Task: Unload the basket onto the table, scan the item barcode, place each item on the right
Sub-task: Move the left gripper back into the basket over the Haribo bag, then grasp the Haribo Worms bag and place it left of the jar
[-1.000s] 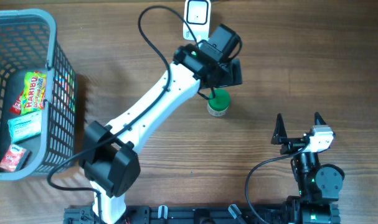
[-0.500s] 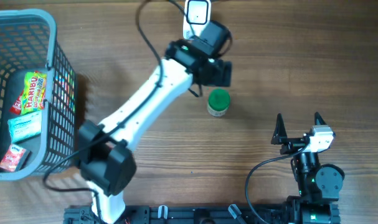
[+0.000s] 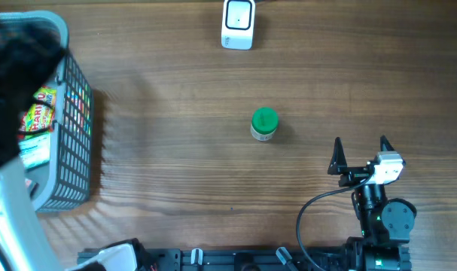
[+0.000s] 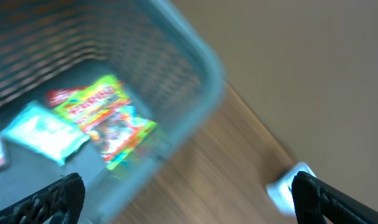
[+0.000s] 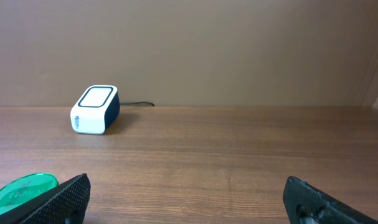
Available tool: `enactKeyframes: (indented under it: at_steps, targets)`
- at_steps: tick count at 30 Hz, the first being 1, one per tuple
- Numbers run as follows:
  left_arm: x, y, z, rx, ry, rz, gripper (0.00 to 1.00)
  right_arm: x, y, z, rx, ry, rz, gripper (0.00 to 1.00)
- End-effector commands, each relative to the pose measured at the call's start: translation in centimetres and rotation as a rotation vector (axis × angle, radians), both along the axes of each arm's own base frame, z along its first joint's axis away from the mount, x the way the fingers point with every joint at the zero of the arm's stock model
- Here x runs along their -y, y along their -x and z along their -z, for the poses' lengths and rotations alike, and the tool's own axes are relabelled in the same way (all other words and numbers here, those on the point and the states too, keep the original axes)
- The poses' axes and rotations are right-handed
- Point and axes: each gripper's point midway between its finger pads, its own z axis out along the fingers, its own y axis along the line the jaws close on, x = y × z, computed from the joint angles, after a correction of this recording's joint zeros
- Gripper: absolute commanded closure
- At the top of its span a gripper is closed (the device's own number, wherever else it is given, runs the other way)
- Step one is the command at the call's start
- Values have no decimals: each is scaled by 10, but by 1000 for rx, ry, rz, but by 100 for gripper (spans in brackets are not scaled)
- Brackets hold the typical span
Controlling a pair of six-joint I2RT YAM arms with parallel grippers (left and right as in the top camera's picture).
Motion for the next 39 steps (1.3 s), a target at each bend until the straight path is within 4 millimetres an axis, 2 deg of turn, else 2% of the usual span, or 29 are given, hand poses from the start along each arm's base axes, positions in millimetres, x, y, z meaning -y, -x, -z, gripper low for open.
enactKeyframes:
  at_steps: [1,3,5,8,10,13,21,27,39]
  targets:
    - [-45,-10,50,-100,146,-172,0,1,0,-1,6,12,9,1]
    - [-55,-14,68,-149,161,-196,0,1,0,-1,6,12,9,0]
    - [-64,-20,102,-232,202,-239,0,1,0,-1,6,12,9,0]
    - [-81,-20,145,-298,292,-436,0,1,0,-1,6,12,10,0]
    - [-88,-25,172,-329,336,-506,0,1,0,-1,6,12,9,0]
    - [-95,-35,209,-386,368,-546,0,1,0,-1,6,12,9,0]
    - [-107,-57,292,-503,407,-592,0,1,0,-1,6,12,9,0]
    - [-114,-66,329,-530,430,-636,0,1,0,-1,6,12,9,1]
    - [-128,-57,356,-603,356,-683,0,1,0,-1,6,12,9,0]
